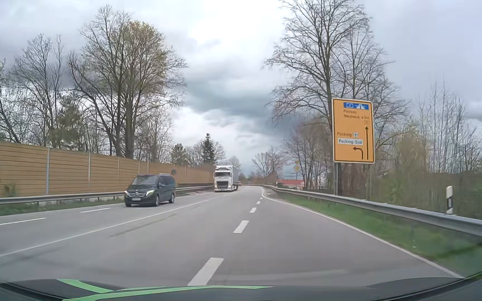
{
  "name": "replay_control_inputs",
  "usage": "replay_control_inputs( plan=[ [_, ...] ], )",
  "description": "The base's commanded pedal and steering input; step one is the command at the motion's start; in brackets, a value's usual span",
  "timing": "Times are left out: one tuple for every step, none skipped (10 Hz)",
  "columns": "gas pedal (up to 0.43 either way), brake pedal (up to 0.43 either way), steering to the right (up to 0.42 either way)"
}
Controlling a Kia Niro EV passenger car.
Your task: Follow the waypoints while adhering to traffic rules and regulations
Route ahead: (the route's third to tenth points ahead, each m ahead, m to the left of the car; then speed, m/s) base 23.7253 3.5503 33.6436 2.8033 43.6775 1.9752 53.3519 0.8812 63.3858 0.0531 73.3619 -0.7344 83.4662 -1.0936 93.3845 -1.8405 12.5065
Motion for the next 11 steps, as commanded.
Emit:
replay_control_inputs(
  plan=[
    [0.319,0.000,0.000],
    [0.319,0.000,0.002],
    [0.319,0.000,0.003],
    [0.331,0.000,0.003],
    [0.331,0.000,0.004],
    [0.331,0.000,0.006],
    [0.331,0.000,0.008],
    [0.339,0.000,0.009],
    [0.339,0.000,0.009],
    [0.339,0.000,0.009],
    [0.339,0.000,0.009]
  ],
)
